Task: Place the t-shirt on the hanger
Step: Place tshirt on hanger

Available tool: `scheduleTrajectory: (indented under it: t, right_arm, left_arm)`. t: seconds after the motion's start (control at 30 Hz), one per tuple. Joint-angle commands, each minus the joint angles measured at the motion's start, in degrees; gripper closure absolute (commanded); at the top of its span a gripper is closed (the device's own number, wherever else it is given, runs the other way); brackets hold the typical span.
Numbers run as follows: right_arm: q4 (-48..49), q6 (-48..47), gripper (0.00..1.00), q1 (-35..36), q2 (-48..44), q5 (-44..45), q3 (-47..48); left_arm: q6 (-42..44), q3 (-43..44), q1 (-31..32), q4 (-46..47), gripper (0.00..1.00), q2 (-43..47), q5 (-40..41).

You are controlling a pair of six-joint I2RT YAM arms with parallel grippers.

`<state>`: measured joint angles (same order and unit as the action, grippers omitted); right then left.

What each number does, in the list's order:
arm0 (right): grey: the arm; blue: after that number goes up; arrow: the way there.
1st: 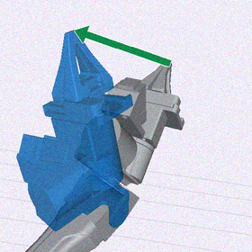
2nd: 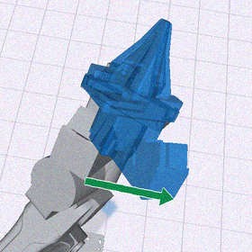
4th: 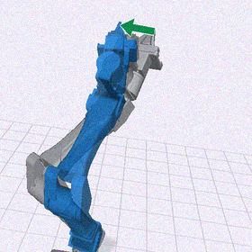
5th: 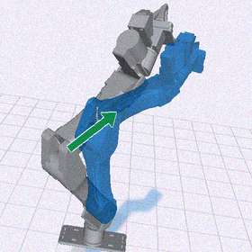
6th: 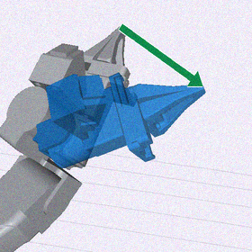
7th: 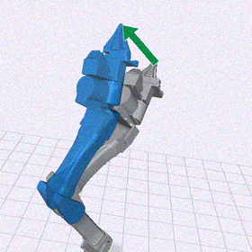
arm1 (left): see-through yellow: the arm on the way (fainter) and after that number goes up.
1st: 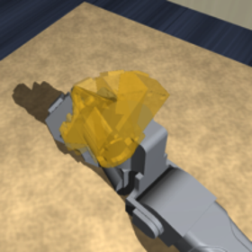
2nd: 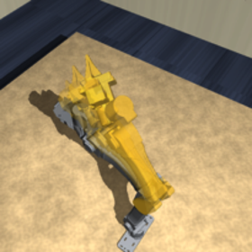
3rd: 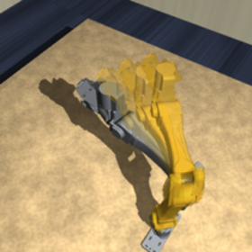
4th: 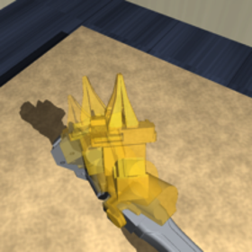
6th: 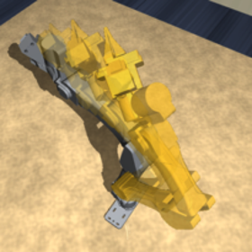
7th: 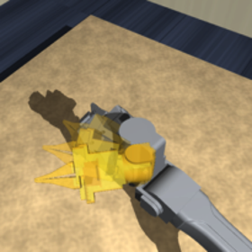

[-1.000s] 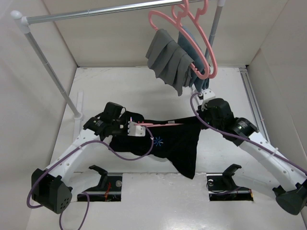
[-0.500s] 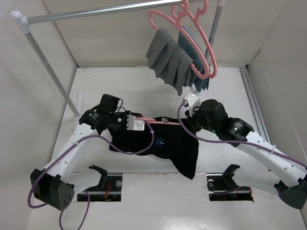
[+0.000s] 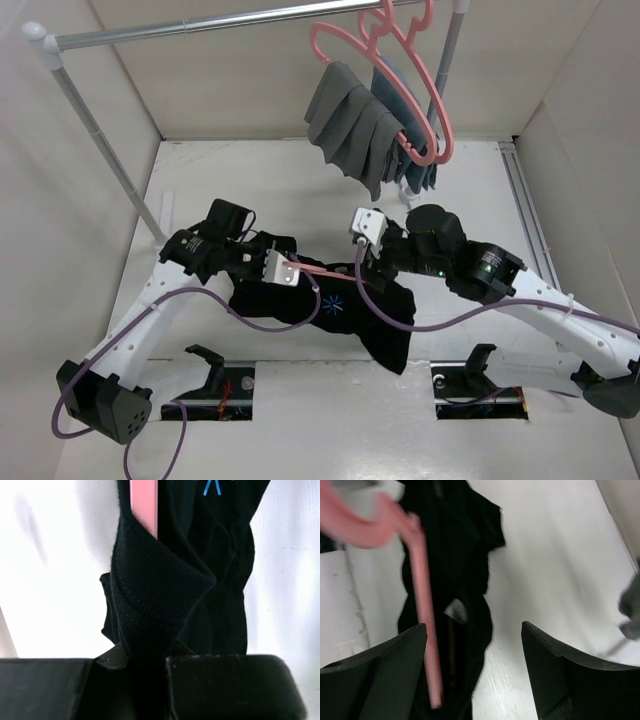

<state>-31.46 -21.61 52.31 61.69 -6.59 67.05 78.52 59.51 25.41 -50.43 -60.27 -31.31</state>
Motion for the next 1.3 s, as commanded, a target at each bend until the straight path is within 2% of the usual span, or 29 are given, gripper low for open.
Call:
scheduleTrajectory:
  t: [0.0, 0.17, 0.33, 0.43, 0.47, 0.57, 0.6, 0.73, 0.87, 0.93, 1.13, 1.17, 1.27]
  right_arm:
    - [3.68, -2.56, 0.19, 3.14, -1.4, -5.53, 0.11]
    - [8.34, 0.77, 0.24, 4.9, -2.63, -9.14, -4.72]
    - [10.98, 2.71, 0.37, 4.9, 2.8, -2.65, -5.35]
    - [13.17, 3.23, 0.56, 4.9, 6.58, -1.06, -3.6]
    - [13.79, 3.24, 0.7, 4.9, 6.6, -1.06, -3.59]
    - [15.73, 4.37, 0.95, 4.9, 7.3, -0.45, -3.59]
    - [15.73, 4.99, 1.0, 4.9, 7.3, -0.44, -3.59]
    - [12.14, 6.39, 1.0, 4.9, 1.61, 4.2, -6.75]
    - [5.38, 9.11, 1.0, 4.9, -9.19, 7.02, -11.31]
    - [3.17, 10.26, 1.0, 4.9, -11.93, 7.81, -11.93]
    - [0.62, 12.2, 1.0, 4.9, -14.59, 8.35, -10.11]
    - [-0.26, 12.2, 1.0, 4.9, -13.97, 8.87, -9.22]
    - [-0.79, 12.2, 1.0, 4.9, -10.47, 9.49, -4.76]
  left_arm:
    - [0.32, 1.49, 0.17, 0.69, 1.0, 0.24, -2.7]
    - [0.32, 2.02, 0.17, 1.22, 1.0, 0.24, -2.7]
    - [-1.0, 2.55, 0.17, 1.74, 1.0, 0.24, -4.29]
    - [-1.79, 3.16, 0.17, 1.22, 1.0, 0.24, -5.6]
    - [-1.79, 3.16, 0.17, 1.22, 1.0, 0.24, -5.6]
    - [-3.28, 2.55, 0.17, 1.22, 1.0, 1.38, -5.6]
    - [-4.07, 2.55, -0.35, 2.43, 1.0, 1.38, -5.6]
    - [-6.88, 1.5, -3.25, 4.72, 1.0, 1.91, -4.65]
    - [-8.47, -1.49, -12.37, 9.64, 1.0, 2.96, -4.72]
    - [-9.08, -2.81, -14.85, 11.75, 1.0, 2.97, -4.73]
    - [-10.22, -5.36, -15.39, 16.06, 1.0, 2.17, -4.11]
    - [-10.23, -5.36, -15.39, 16.07, 0.98, 2.17, -4.11]
    - [-12.41, -2.74, -15.39, 16.07, 0.8, 2.7, -8.75]
